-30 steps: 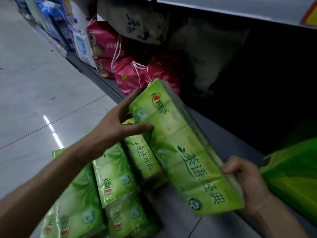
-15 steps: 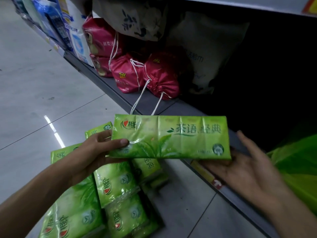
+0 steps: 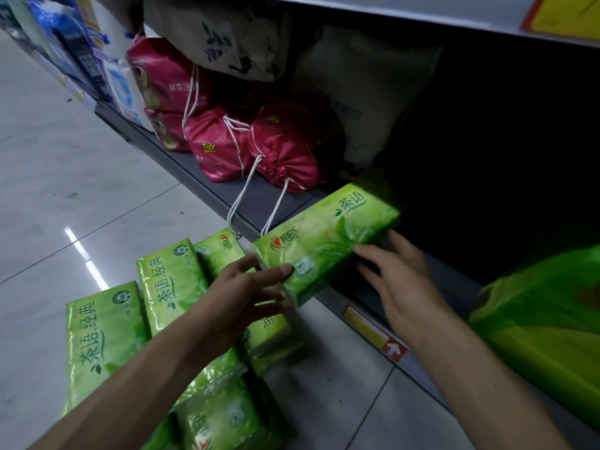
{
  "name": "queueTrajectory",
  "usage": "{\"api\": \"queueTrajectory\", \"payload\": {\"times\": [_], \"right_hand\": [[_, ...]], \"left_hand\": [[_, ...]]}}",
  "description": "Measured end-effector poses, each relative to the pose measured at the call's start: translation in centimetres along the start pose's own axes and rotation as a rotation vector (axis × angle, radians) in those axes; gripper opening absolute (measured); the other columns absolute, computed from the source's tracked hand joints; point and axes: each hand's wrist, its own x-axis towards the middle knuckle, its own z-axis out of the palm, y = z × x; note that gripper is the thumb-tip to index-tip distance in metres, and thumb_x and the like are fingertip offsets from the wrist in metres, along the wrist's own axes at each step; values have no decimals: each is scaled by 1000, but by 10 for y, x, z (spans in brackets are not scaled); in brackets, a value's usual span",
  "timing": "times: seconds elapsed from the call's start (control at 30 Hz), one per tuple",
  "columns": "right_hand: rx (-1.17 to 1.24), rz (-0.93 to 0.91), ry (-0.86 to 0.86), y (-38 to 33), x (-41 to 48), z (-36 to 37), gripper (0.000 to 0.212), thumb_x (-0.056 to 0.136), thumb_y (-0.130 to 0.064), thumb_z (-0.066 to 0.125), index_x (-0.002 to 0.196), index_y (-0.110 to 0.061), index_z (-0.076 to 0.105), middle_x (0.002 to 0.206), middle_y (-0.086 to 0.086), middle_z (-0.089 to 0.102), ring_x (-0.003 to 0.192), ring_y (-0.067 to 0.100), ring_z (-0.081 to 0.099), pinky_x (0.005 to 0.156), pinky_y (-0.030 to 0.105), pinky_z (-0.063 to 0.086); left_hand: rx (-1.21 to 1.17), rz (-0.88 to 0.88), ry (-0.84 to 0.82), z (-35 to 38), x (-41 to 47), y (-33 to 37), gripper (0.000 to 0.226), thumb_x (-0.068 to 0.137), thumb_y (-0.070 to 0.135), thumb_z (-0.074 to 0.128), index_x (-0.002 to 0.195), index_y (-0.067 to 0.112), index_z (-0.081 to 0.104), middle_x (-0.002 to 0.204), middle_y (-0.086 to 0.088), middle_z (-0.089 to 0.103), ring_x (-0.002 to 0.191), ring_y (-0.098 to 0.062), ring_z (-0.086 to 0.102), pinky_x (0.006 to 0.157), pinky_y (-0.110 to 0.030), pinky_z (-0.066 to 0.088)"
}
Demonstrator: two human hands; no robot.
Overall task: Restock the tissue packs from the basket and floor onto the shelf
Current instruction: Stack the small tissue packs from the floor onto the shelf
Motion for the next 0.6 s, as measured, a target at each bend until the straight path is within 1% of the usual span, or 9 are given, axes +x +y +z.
{"api": "queueTrajectory", "payload": {"times": [0.07, 0.13, 0.2, 0.27, 0.37, 0.4, 0.47, 0.53, 0.6], "right_hand": [[-93, -42, 13, 11, 5, 8, 60, 86, 5, 73, 141, -13, 57, 117, 7, 75, 101, 15, 74, 90, 31, 61], [-223, -94, 43, 23, 10, 15, 78, 75, -13, 83, 147, -16, 52, 128, 9, 71, 111, 20, 72, 96, 39, 60], [-345, -149, 116, 34, 18, 19, 107, 56, -42, 84, 153, -29, 42, 145, 5, 59, 129, 22, 62, 105, 48, 55], [-416, -194, 165, 42, 30, 17, 120, 49, -56, 79, 157, -36, 29, 157, 2, 48, 143, 21, 50, 111, 50, 48], [-471, -228, 197, 50, 46, 12, 115, 52, -63, 75, 155, -35, 32, 155, 1, 50, 142, 21, 51, 110, 50, 49], [-487, -236, 194, 56, 52, 10, 111, 54, -65, 74, 153, -35, 35, 153, 1, 53, 140, 21, 53, 109, 51, 50], [-519, -262, 195, 64, 57, 8, 106, 58, -65, 73, 152, -31, 38, 151, 1, 55, 139, 21, 54, 109, 50, 49], [-561, -288, 236, 57, 42, 12, 100, 63, -58, 76, 152, -27, 42, 151, 3, 55, 138, 23, 54, 110, 50, 49], [-608, -306, 296, 54, 30, 13, 94, 66, -53, 80, 149, -21, 48, 145, 6, 60, 133, 27, 57, 107, 50, 50]], "left_hand": [[8, -3, -23, 10, 18, 1, 35, 90, 7, 77, 117, 3, 55, 69, -7, 61, 69, -24, 59, 83, -45, 64], [-10, -16, -27, 23, 35, 2, 34, 93, 9, 76, 113, 7, 49, 60, 0, 49, 58, -17, 54, 82, -43, 63], [-14, -29, -45, 39, 46, 3, 25, 94, 10, 75, 103, 6, 52, 55, 2, 52, 53, -15, 59, 87, -45, 61], [-14, -27, -58, 54, 53, 4, 15, 96, 10, 73, 99, 8, 59, 57, 1, 61, 55, -15, 65, 88, -44, 61], [4, 12, -25, 67, 64, 0, 9, 99, 14, 71, 103, 10, 64, 83, -12, 77, 78, -26, 76, 84, -40, 64], [49, 33, 8, 69, 68, -1, 16, 99, 17, 72, 111, 9, 67, 95, -17, 78, 87, -31, 75, 81, -37, 65], [193, 86, 90, 71, 72, -3, 30, 96, 24, 76, 118, 4, 69, 102, -21, 77, 88, -34, 76, 76, -38, 66], [402, 158, 186, 72, 71, -4, 27, 94, 31, 78, 103, 5, 73, 93, -18, 79, 82, -32, 79, 78, -42, 66], [514, 206, 246, 72, 68, -4, 23, 95, 29, 77, 79, 16, 65, 85, -14, 78, 81, -31, 78, 81, -43, 64]]}}
